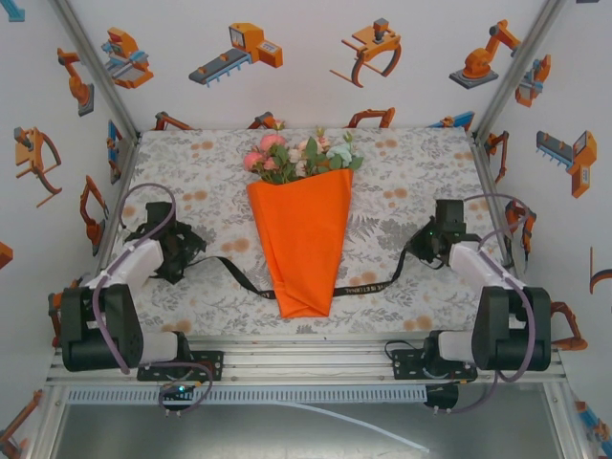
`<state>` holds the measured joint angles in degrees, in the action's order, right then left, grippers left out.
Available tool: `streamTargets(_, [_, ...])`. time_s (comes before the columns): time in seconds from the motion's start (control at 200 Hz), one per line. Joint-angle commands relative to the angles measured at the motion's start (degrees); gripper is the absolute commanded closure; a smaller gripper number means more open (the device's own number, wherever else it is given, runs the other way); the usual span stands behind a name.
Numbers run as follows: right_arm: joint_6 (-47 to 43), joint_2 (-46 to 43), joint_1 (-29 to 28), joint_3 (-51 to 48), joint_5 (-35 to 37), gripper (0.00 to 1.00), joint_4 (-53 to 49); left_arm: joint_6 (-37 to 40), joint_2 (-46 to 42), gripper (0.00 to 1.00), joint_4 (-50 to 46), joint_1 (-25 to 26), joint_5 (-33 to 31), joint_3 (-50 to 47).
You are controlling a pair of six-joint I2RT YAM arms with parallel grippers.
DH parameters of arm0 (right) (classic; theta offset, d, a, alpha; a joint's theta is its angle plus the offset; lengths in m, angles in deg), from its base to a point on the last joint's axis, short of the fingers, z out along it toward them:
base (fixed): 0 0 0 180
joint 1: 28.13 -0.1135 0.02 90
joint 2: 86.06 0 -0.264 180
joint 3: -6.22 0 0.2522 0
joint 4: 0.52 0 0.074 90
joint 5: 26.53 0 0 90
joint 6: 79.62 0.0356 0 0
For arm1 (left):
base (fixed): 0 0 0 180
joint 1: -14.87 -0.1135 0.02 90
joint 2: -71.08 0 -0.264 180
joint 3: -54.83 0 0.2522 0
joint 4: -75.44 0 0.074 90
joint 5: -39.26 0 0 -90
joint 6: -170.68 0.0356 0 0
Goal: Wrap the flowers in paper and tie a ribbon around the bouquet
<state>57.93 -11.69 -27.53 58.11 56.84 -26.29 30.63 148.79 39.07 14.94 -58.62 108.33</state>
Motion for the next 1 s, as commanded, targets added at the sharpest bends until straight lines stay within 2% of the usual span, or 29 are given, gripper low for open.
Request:
streamTargets(0.0, [0.1,-2.6,-0.2,1.9,-0.4,1.00,1.1,-3.3,3.2,0.27,2.9,0.3,1.7,0.7])
streamTargets(0.055, [0.3,-3.4,-0.2,2.0,-0.9,1.00,1.1,-4.9,5.3,0.34,4.7,0.3,3.5,0.8])
streamTargets(0.115, [0.4,-4.2,-0.2,2.2,-0.9,1.00,1.1,-6.2,7.1,0.46,6.8,0.4,4.2,0.9])
streamTargets(0.25, [0.4,-4.0,-0.2,3.5,1.7,1.00,1.3,-6.3,9.5,1.00,10.2,0.2,4.4,2.9])
streamTargets(0.441, [0.9,2.6,1.9,8.6,7.1,1.00,5.6,-3.1,13.6,1.00,8.0,-1.2,1.0,13.8])
streamTargets(0.571, [0.4,10.4,4.4,13.0,7.4,1.00,9.5,-1.6,17.7,1.00,9.0,-1.6,2.6,19.1])
streamTargets(0.671, [-0.2,15.8,5.3,16.5,5.1,1.00,13.6,-2.1,19.3,1.00,10.4,-1.5,4.2,20.5])
streamTargets(0.816, [0.6,21.7,4.9,19.8,-2.7,1.00,17.7,-1.5,20.3,1.00,11.9,-2.4,1.9,21.4])
streamTargets(0.896, [1.7,21.8,4.0,18.3,-5.9,1.00,19.3,-0.3,20.4,1.00,10.8,-3.4,0.8,23.2])
streamTargets(0.996, [2.9,18.6,1.5,13.5,-6.4,1.00,20.9,0.6,19.3,1.00,8.9,-5.3,-1.5,24.2])
